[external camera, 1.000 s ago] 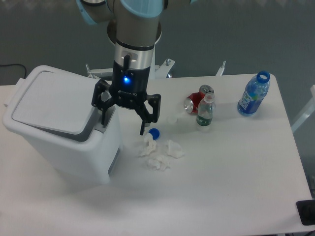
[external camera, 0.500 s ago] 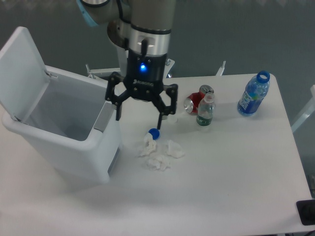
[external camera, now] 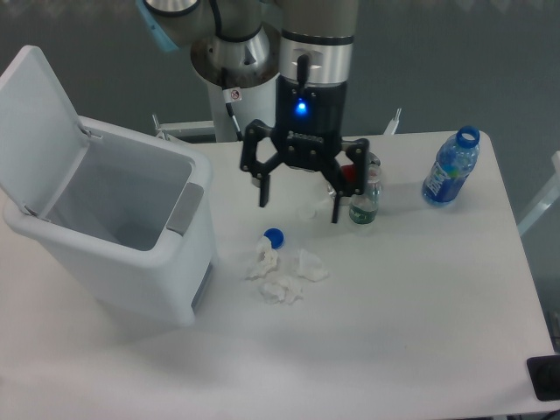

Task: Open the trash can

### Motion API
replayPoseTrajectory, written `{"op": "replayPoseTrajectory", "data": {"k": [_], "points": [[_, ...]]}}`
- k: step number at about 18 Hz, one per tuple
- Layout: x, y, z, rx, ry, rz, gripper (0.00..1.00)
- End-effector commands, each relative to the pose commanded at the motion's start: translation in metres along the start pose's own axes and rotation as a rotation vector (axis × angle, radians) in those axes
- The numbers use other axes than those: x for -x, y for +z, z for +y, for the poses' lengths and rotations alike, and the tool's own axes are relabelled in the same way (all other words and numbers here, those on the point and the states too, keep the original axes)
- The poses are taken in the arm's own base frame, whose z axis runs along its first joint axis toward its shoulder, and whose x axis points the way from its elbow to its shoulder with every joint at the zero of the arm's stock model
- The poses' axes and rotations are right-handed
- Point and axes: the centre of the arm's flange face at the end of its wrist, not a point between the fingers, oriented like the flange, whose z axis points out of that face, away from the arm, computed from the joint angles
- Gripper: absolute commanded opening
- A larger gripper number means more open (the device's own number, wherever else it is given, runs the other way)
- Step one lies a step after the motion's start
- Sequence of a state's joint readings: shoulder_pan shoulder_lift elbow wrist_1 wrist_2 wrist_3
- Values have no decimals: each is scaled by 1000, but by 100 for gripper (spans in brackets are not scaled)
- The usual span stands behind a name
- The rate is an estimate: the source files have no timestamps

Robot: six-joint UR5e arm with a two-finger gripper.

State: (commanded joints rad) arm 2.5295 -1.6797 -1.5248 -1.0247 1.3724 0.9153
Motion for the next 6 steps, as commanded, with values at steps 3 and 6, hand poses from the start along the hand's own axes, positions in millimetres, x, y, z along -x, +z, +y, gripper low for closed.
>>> {"op": "replayPoseTrajectory", "data": {"k": [3, 6], "points": [[8, 14, 10, 96, 121, -36, 100], [13, 24, 15, 147, 133, -52, 100]]}}
